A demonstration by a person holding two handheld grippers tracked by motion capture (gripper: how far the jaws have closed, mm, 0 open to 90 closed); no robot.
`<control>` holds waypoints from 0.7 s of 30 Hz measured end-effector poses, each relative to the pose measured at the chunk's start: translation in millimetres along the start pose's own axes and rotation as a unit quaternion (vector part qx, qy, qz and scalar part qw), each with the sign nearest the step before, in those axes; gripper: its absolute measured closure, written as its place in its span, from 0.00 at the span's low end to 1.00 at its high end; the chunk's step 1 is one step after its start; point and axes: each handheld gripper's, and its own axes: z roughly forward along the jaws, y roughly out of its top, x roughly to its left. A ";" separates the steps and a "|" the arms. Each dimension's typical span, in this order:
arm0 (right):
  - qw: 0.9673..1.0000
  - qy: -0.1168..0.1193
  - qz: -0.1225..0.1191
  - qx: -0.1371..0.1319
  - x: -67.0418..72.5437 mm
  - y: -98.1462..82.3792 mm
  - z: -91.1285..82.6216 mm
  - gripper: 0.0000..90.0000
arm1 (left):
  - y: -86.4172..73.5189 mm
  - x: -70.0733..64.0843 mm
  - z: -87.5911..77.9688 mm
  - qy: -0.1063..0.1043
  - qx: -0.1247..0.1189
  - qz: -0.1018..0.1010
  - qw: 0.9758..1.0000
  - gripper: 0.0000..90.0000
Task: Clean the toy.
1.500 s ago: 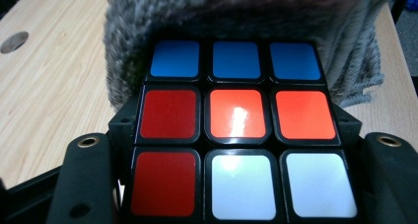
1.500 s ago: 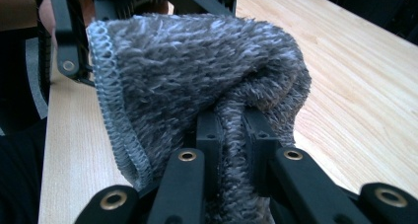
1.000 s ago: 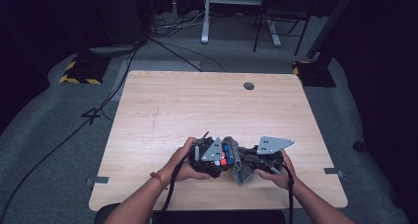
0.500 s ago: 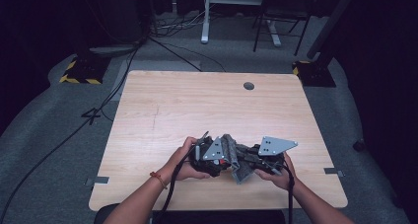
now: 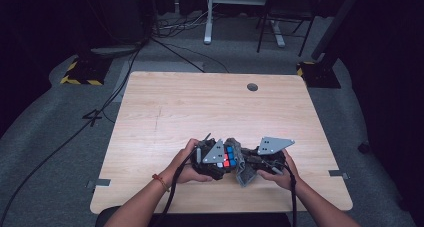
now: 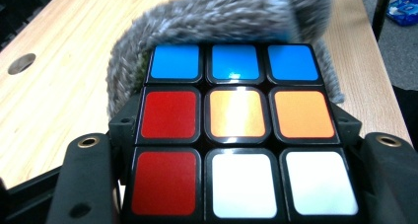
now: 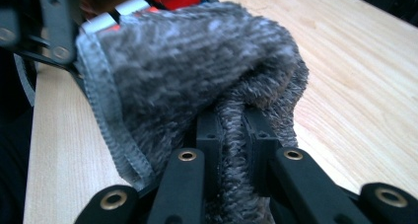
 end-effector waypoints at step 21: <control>1.000 -0.016 -0.013 -0.019 6.9 0.2 -5.5 0.89 | -1.1 5.1 5.9 0.014 0.014 -0.014 1.000 0.37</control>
